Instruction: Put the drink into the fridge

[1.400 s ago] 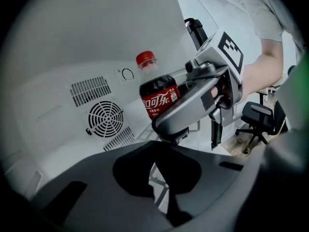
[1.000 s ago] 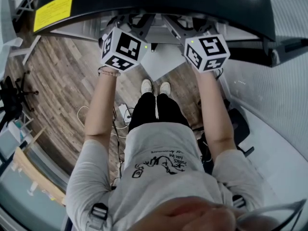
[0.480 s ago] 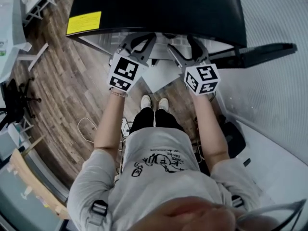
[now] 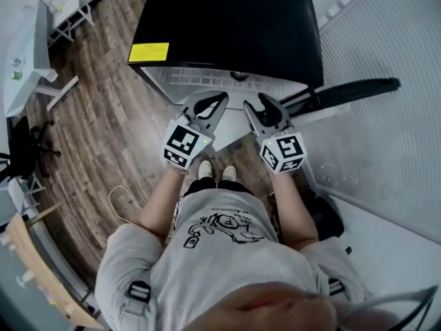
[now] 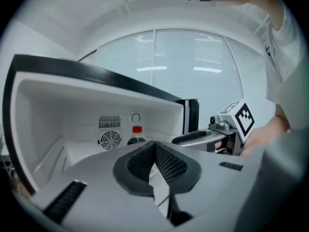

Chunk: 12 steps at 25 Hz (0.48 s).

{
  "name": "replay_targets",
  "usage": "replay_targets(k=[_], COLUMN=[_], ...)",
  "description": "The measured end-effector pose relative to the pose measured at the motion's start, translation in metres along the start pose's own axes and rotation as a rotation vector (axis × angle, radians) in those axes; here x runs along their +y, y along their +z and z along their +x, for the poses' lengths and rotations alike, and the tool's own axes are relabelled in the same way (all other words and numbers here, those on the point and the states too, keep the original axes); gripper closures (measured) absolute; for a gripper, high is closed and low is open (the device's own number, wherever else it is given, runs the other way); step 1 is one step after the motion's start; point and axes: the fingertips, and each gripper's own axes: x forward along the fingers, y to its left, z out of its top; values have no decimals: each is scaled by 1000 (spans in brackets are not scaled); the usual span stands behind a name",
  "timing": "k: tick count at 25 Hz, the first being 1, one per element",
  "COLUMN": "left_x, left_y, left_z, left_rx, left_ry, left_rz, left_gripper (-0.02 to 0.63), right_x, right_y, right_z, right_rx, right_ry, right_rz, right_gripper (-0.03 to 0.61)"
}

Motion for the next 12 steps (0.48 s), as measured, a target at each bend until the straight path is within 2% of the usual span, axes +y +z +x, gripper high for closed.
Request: replay_targets(k=[6,12], left_x=[-24,-62], left_y=[22,44], left_z=[-29,-55], left_rx=[-63,-124], left_ry=[-42,-86], left_rz=[-31,-72], left_gripper=[612,612], right_x=[35,73], right_y=[27,50], right_z=[-27,-51], right_rx=[-19,-39], right_ry=[73,159], right_rz=[-13,-28], right_gripper=[473,513])
